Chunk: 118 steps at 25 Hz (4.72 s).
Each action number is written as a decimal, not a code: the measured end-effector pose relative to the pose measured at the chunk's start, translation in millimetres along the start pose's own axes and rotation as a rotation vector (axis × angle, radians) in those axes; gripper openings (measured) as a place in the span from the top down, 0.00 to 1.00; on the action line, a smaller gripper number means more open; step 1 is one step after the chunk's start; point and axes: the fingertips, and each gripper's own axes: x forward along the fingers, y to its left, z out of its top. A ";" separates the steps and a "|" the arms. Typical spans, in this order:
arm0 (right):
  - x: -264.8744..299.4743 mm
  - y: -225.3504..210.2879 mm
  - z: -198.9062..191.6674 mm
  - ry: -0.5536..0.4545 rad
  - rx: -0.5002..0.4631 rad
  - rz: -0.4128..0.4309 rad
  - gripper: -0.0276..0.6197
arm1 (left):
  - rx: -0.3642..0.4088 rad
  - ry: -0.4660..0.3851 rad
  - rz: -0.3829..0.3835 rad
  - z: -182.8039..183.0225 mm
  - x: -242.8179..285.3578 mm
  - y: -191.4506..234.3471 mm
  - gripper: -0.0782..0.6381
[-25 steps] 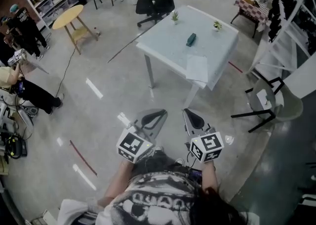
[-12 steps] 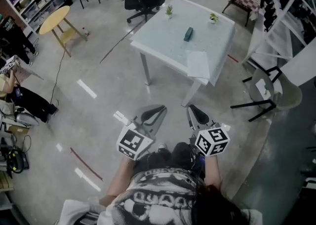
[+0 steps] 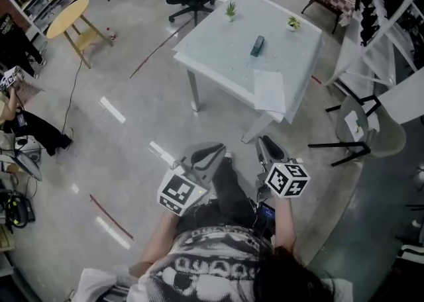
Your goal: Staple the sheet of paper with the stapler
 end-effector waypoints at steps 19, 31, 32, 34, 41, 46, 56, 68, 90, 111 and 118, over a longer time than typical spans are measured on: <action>118.7 -152.2 45.1 0.023 0.194 -0.127 0.84 | 0.139 0.058 -0.067 40.3 165.6 106.7 0.87; 139.2 -179.6 0.7 0.127 0.334 -0.185 0.79 | 0.121 0.119 -0.116 37.4 209.0 130.9 0.87; 141.1 -181.7 -3.4 0.132 0.357 -0.193 0.79 | 0.123 0.122 -0.127 36.2 213.0 133.0 0.87; 145.0 -185.9 -11.2 0.138 0.407 -0.211 0.77 | 0.121 0.132 -0.159 35.4 222.0 136.9 0.87; 158.5 -186.3 -40.4 0.110 0.625 -0.322 0.70 | 0.150 0.134 -0.319 32.9 247.6 157.8 0.87; 168.0 -185.8 -54.1 0.048 0.785 -0.450 0.65 | 0.150 0.162 -0.432 35.6 258.1 179.0 0.87; 183.9 -185.0 -44.7 -0.135 0.905 -0.608 0.89 | 0.175 0.147 -0.570 25.3 265.0 232.7 0.87; 202.6 -205.8 -21.3 -0.293 1.001 -0.619 0.96 | 0.176 0.151 -0.582 22.6 267.6 282.2 0.87; 246.1 -138.6 96.3 -0.427 0.920 -0.244 0.97 | -0.105 0.281 -0.670 -38.2 280.4 303.4 0.87; 258.2 -115.1 79.7 -0.271 0.886 -0.294 0.97 | -1.097 0.499 -0.852 -119.9 358.7 229.2 0.58; 269.2 -101.1 72.0 -0.250 0.825 -0.209 0.97 | -0.860 0.485 -0.807 -121.0 365.2 231.5 0.87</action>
